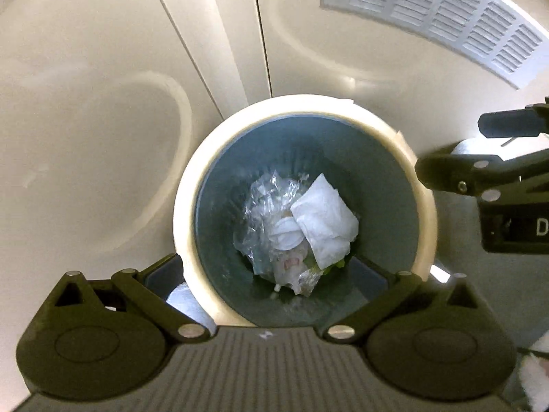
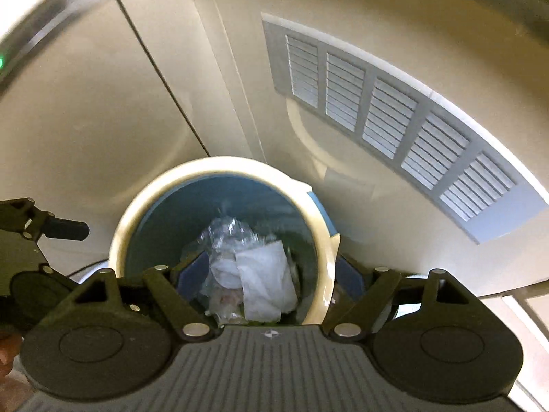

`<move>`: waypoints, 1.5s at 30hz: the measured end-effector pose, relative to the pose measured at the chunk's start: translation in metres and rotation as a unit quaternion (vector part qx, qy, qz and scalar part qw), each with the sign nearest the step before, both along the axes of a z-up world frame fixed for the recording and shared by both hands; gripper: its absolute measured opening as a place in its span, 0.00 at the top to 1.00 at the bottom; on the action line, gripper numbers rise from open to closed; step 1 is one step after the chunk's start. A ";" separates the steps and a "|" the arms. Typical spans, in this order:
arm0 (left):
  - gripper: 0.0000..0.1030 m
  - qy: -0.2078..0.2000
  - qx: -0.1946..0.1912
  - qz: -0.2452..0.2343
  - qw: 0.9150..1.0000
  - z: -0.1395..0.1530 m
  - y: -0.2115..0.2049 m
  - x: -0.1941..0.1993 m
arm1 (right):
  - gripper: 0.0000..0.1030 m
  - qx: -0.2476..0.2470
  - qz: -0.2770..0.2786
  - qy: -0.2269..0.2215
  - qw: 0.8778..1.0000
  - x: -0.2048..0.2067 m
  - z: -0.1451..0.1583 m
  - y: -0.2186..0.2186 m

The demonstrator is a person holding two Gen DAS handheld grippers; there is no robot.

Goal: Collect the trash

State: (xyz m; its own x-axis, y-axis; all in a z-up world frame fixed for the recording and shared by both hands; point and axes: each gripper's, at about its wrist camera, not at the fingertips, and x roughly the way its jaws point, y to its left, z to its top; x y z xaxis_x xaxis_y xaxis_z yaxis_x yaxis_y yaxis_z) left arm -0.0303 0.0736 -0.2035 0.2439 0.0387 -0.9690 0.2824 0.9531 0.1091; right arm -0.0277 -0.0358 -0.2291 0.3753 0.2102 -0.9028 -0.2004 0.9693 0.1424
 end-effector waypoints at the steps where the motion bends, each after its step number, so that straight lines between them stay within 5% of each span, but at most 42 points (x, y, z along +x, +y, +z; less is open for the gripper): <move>1: 0.00 -0.008 0.001 0.002 1.000 0.006 -0.001 -0.004 | 0.19 0.002 0.000 -0.009 1.000 -0.004 0.006 -0.001; 10: 0.00 -0.082 -0.017 0.028 0.996 0.075 0.003 -0.045 | 0.15 0.030 -0.018 -0.088 0.995 -0.048 0.064 -0.021; 16: 0.00 -0.102 -0.034 0.052 0.993 0.091 0.007 -0.068 | 0.11 0.033 -0.007 -0.109 0.993 -0.073 0.079 -0.021; 23: 0.00 -0.133 -0.020 0.073 0.988 0.102 0.010 -0.082 | 0.06 0.030 -0.001 -0.126 0.992 -0.086 0.091 -0.016; 29: 0.00 -0.141 0.045 0.083 0.985 0.106 0.006 -0.084 | 0.03 0.022 0.005 -0.143 0.989 -0.094 0.100 -0.016; 36: 0.00 -0.076 0.015 0.075 0.994 0.119 0.015 -0.072 | 0.01 0.005 0.004 -0.125 0.992 -0.082 0.106 -0.013; 40: 0.00 -0.067 -0.001 0.106 0.992 0.128 0.020 -0.069 | 0.00 0.011 -0.006 -0.128 0.992 -0.079 0.109 -0.013; 45: 0.00 -0.028 0.012 0.163 0.986 0.103 0.021 -0.064 | 0.00 0.001 0.003 -0.105 0.995 -0.077 0.095 -0.008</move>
